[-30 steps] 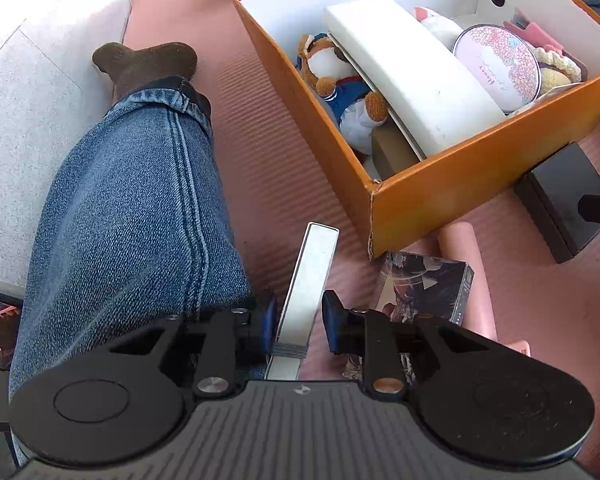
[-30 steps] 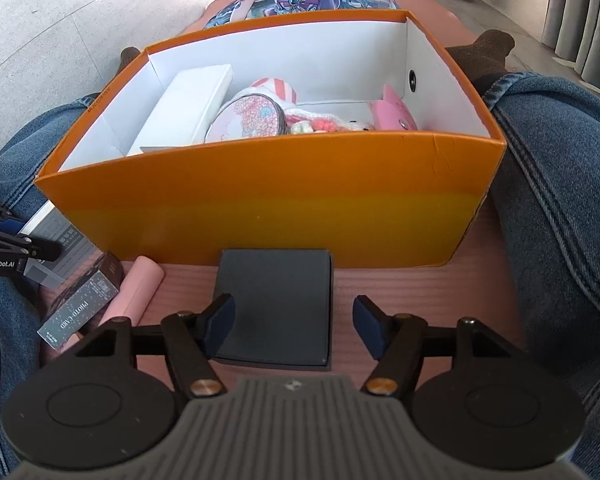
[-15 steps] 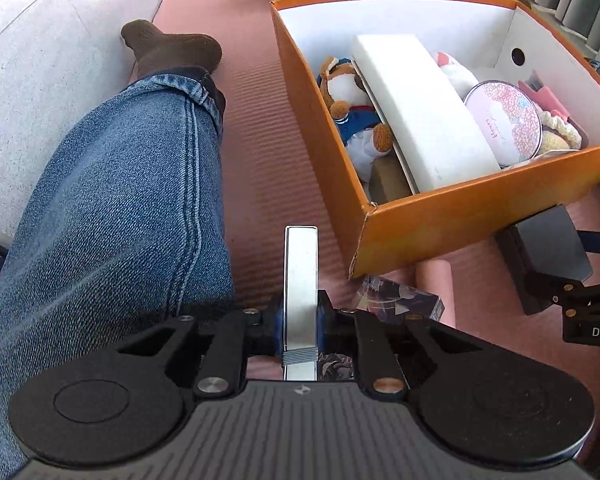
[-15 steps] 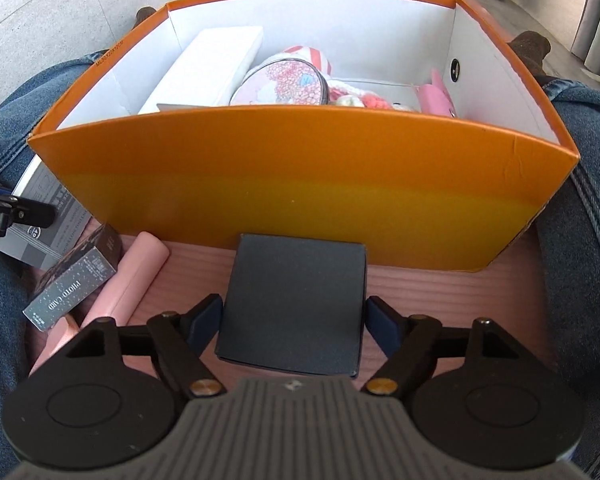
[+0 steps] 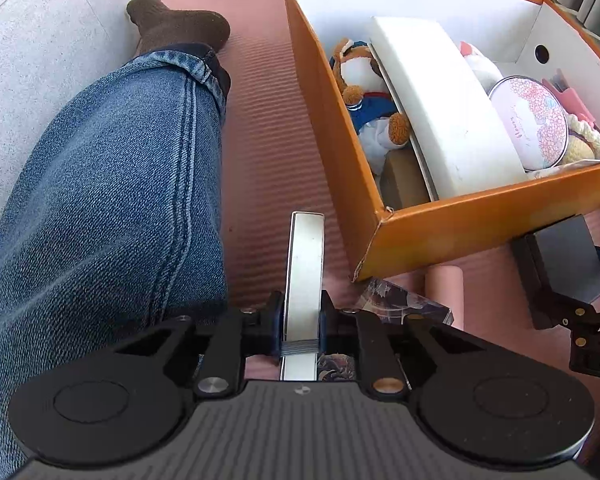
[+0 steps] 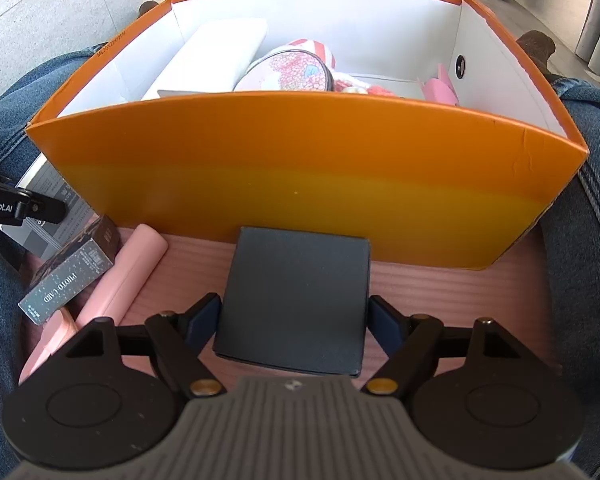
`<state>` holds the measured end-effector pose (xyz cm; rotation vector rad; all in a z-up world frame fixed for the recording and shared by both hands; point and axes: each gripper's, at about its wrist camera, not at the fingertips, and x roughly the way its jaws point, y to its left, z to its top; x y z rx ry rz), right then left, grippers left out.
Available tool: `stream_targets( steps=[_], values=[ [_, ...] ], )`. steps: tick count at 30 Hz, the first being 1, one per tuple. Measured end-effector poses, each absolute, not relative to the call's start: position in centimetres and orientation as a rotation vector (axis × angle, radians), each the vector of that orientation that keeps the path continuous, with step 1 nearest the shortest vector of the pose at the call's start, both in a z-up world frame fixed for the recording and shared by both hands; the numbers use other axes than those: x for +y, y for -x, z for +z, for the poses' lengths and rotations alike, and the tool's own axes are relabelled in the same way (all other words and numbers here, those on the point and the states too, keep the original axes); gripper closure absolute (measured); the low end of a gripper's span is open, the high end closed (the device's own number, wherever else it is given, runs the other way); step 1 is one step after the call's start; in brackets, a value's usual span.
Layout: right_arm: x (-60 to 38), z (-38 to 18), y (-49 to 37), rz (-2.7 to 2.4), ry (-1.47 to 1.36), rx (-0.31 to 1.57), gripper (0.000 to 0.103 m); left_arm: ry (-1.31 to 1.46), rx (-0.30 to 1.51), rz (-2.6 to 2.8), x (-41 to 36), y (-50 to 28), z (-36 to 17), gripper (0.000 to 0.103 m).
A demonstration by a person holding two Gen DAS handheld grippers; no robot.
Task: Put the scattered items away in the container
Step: 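Lift the grey box and black box and carry both over the orange box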
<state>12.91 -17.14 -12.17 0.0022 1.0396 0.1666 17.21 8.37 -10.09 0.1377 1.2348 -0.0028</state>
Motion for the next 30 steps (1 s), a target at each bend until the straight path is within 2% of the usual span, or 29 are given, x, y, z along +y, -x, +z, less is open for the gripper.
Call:
stream_targets(
  steps=[30],
  values=[
    [-18.8,-7.3,-10.0,0.212,-0.073,0.95,0.024,0.215,1.087,-0.022,11.3,-13.0,-4.9,0.085]
  ],
)
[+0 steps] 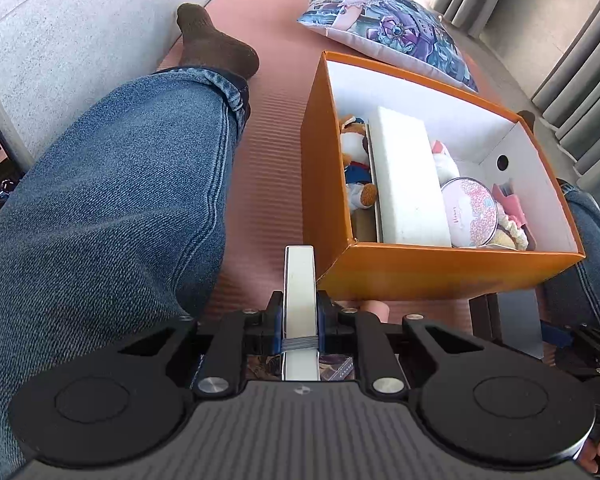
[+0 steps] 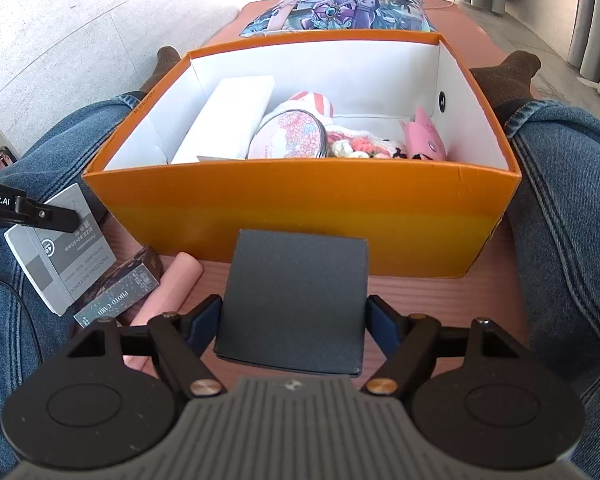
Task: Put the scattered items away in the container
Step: 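Lift the grey box and black box and carry both over the orange box, then lower the black box into the orange box and open the right tool while the left lowers the grey box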
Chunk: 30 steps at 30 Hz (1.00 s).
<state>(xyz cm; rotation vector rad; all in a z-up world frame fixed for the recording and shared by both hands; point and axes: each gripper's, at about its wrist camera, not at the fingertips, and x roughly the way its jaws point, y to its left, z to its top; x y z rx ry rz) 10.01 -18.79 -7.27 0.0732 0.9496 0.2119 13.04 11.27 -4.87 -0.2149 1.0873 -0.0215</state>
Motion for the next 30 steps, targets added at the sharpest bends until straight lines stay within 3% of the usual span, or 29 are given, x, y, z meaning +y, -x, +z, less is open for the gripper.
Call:
stream_targets(
  steps=[16,30],
  values=[
    [-19.0,-0.4,-8.2,0.294,-0.079,0.777,0.024,0.2,0.984,-0.119,9.6,-12.1,0.7,0.085],
    [-20.3,3.2,-12.1,0.278,-0.061,0.656,0.024,0.155,0.882,-0.189,6.9,-15.6,3.7,0.085]
  ],
)
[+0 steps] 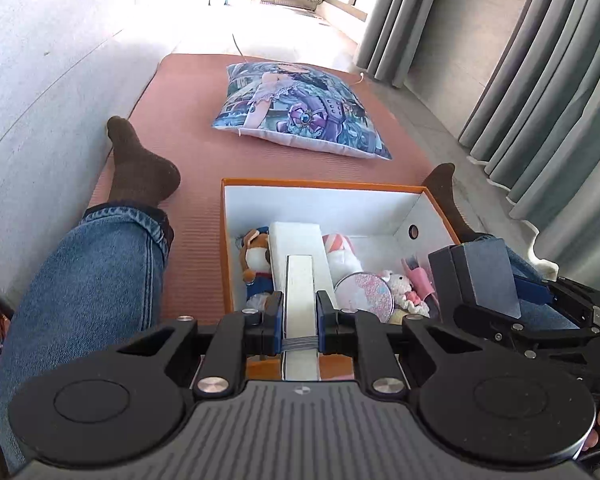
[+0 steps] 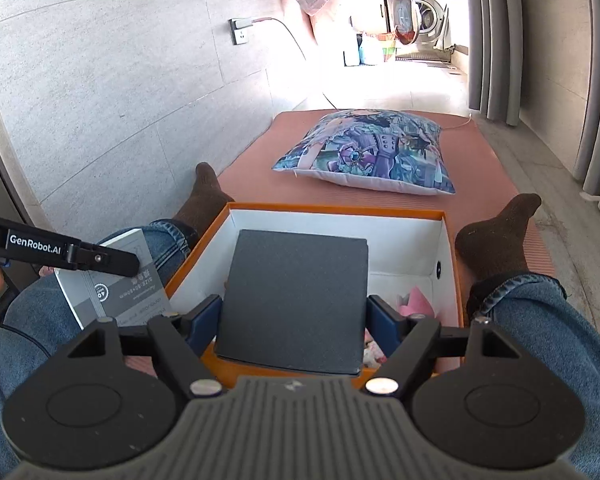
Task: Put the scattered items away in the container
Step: 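Lower the black box into the orange box and open the right tool while the left lowers the grey box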
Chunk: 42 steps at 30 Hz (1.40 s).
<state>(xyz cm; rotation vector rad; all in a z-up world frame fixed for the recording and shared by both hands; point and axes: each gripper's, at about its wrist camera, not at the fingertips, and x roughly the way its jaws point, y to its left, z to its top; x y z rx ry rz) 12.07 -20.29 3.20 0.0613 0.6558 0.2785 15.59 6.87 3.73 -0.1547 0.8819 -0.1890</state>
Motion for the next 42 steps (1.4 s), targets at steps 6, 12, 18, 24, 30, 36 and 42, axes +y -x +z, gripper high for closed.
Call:
stream_targets(
  steps=[6,12,18,24,30,36,42],
  values=[
    [-21.6,3.8,-15.3,0.274,-0.124,0.651,0.024,0.15,0.838,-0.218,5.4,-18.2,4.3,0.085],
    [-21.6,2.8,-18.0,0.258,-0.159,0.681,0.024,0.178,0.831,-0.225,4.2,-20.6,3.3,0.085],
    [-22.1,0.6,-22.2,0.193,-0.104,0.726,0.024,0.222,0.859,-0.221,3.0,-22.6,1.6,0.085],
    [-22.7,-2.8,-26.7,0.153,-0.062,0.843,0.024,0.236,0.885,-0.218,1.7,-24.2,0.2,0.085],
    [-23.1,-4.7,-28.9,0.137,-0.083,0.885,0.024,0.247,0.894,-0.22,1.0,-25.1,-0.3,0.085],
    [-22.2,-5.6,-30.2,0.129,-0.03,0.875,0.024,0.241,0.908,-0.199,0.7,-25.8,-0.4,0.085],
    [-21.9,-5.8,-30.4,0.159,0.009,0.833,0.024,0.245,0.917,-0.198,0.5,-25.9,-0.5,0.085]
  ],
)
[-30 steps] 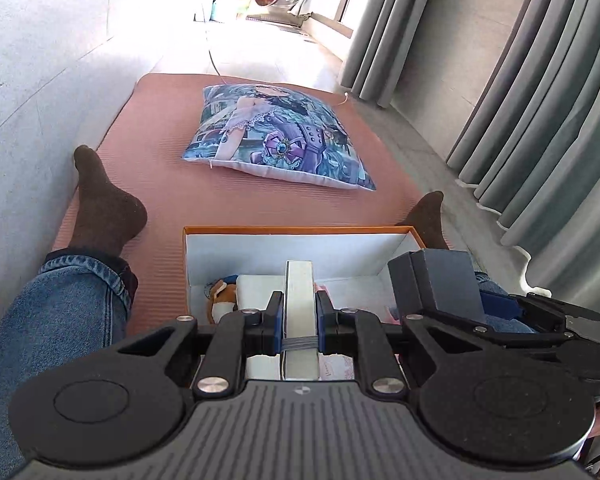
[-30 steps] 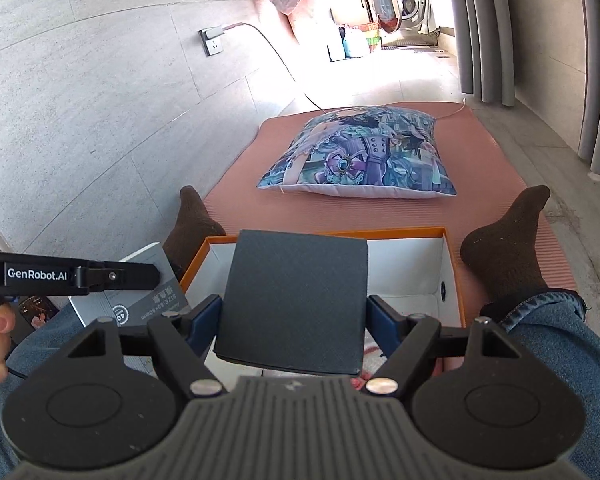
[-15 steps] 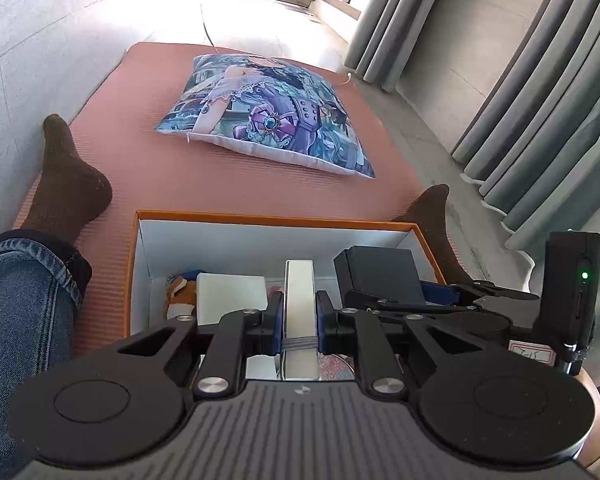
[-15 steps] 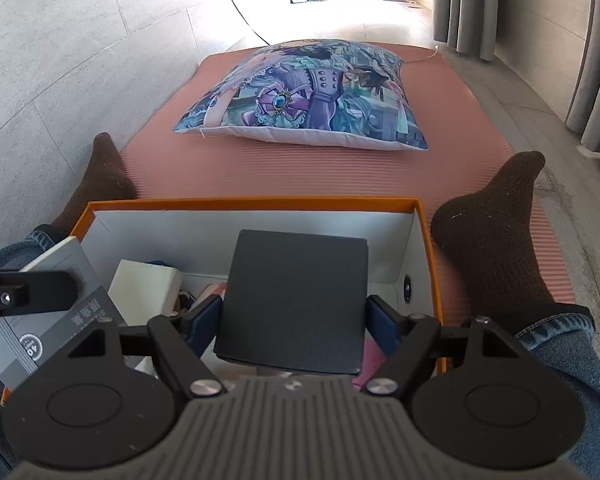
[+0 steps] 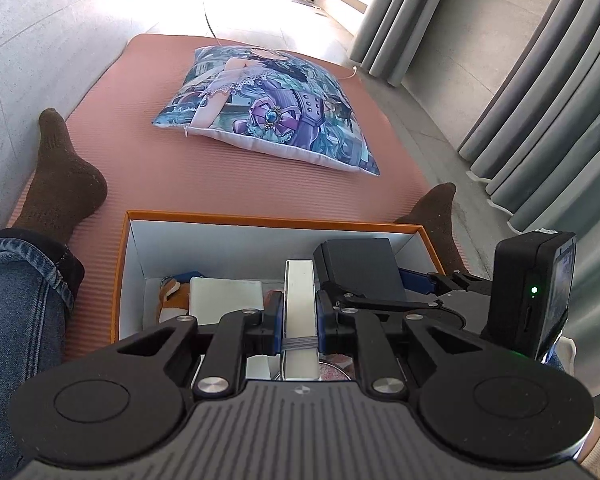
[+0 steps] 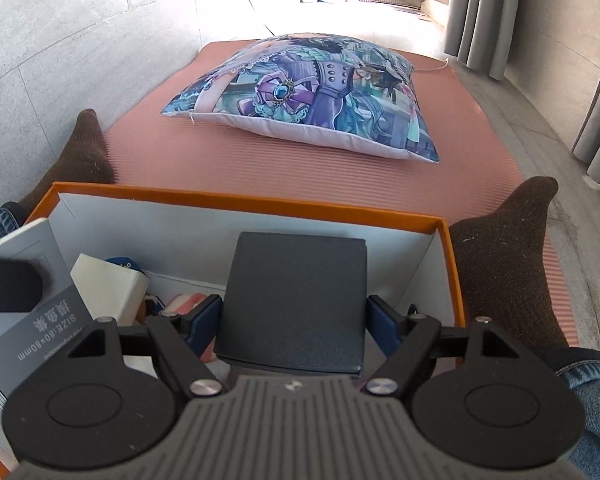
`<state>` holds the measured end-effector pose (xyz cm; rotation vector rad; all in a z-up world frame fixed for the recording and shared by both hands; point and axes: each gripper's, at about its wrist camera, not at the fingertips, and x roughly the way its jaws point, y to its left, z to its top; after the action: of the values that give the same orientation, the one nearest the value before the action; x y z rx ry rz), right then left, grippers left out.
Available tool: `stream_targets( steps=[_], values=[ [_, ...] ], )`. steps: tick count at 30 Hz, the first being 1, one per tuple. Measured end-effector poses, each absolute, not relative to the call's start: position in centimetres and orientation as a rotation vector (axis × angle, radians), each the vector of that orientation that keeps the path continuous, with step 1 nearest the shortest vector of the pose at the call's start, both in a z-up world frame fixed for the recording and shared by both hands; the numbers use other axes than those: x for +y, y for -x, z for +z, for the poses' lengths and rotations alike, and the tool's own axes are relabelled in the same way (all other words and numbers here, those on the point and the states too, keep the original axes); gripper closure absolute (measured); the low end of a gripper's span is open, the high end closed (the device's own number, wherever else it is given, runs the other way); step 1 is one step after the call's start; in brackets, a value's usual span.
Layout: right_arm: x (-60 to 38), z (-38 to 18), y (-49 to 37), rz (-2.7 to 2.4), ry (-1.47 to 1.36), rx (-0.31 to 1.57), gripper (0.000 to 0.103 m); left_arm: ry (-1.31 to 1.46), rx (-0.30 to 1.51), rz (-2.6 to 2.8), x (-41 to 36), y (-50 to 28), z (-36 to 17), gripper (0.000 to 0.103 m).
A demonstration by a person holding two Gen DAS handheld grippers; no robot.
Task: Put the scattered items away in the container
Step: 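Lower the black box into the orange box and open the right tool while the left lowers the grey box, then tilt the grey box down into the orange box and open the left tool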
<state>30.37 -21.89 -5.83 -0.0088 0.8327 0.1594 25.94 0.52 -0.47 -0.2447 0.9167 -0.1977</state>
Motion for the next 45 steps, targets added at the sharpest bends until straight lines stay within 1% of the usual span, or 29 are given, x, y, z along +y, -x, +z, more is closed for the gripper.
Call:
stream_targets(
  steps=[3,9,25,28,31,33,35,37,39,41,42,45],
  values=[
    [-22.4,-5.4,-30.4,0.234,-0.102,0.817,0.024,0.255,0.921,-0.195,0.6,-25.9,-0.6,0.085],
    [-21.9,-6.8,-30.7,0.203,-0.05,0.873,0.024,0.252,0.927,-0.193,0.6,-25.9,-0.7,0.085],
    [-21.8,-5.7,-29.8,0.234,-0.018,0.894,0.023,0.275,0.94,-0.197,0.9,-25.8,-0.7,0.085],
    [-22.0,-5.3,-29.6,0.223,-0.016,0.877,0.018,0.275,0.939,-0.197,0.8,-25.8,-0.6,0.085],
    [-22.6,-4.9,-29.5,0.222,-0.041,0.876,0.018,0.276,0.939,-0.197,0.8,-25.8,-0.6,0.085],
    [-23.1,-4.7,-29.3,0.228,-0.059,0.878,0.021,0.275,0.939,-0.199,0.8,-25.8,-0.6,0.085],
    [-23.4,-4.6,-29.0,0.238,-0.056,0.878,0.034,0.275,0.94,-0.198,0.8,-25.8,-0.6,0.085],
    [-23.6,-4.7,-28.8,0.246,-0.038,0.886,0.038,0.277,0.941,-0.197,0.8,-25.8,-0.6,0.085],
    [-23.5,-4.8,-28.7,0.237,-0.007,0.877,0.04,0.278,0.943,-0.197,0.7,-25.8,-0.6,0.085],
    [-23.6,-4.8,-28.9,0.22,0.011,0.868,0.046,0.276,0.944,-0.201,0.6,-25.8,-0.6,0.085],
    [-23.8,-4.7,-29.1,0.215,0.002,0.868,0.046,0.275,0.943,-0.203,0.5,-25.7,-0.6,0.085],
    [-24.3,-4.5,-29.3,0.205,-0.027,0.863,0.056,0.28,0.934,-0.21,0.5,-25.8,-0.3,0.085]
  ],
)
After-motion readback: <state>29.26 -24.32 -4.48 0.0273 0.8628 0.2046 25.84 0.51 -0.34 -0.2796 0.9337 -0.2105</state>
